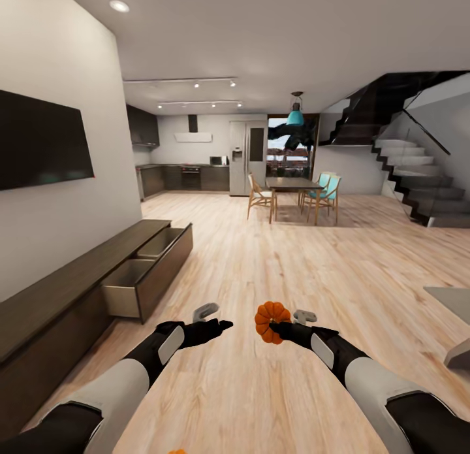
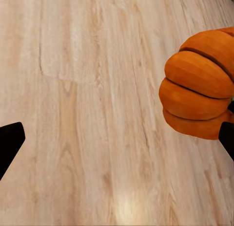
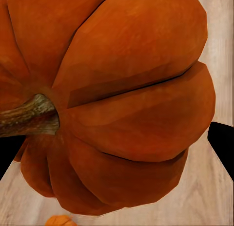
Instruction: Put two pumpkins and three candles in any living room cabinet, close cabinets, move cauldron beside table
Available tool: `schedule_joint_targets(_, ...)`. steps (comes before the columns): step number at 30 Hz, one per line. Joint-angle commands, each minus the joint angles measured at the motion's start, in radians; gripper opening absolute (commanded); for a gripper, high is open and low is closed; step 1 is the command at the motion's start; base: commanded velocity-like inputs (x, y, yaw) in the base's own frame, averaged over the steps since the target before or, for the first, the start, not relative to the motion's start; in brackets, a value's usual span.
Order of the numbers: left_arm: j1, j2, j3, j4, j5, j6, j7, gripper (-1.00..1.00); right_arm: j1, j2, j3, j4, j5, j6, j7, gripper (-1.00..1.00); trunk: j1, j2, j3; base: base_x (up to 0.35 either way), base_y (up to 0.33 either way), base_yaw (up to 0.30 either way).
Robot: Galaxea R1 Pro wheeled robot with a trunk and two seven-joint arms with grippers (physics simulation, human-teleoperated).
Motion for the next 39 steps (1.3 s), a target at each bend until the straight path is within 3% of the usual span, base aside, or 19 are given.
schedule_joint_targets(1,-0.001,0.0,-0.003,0.0,0.004,0.003,0.0,1.0,0.0,-0.001,0.005,-0.003,-0.013,0.005,0.001,-1.0,0.0,-0.001,-0.001,0.205,-0.278,0.003)
schedule_joint_targets(18,-0.001,-0.003,-0.003,0.001,0.004,0.003,0.001,1.0,0.0,-0.001,0.005,-0.003,-0.012,0.006,-0.001,-1.0,0.0,-0.001,0.002,0.059,-0.315,0.104)
schedule_joint_targets(39,-0.001,-0.003,-0.003,0.001,0.004,0.002,0.002,1.0,0.0,-0.001,0.005,-0.003,-0.011,0.006,-0.002,-1.0,0.0,-0.001,0.003,0.0,-0.023,0.033)
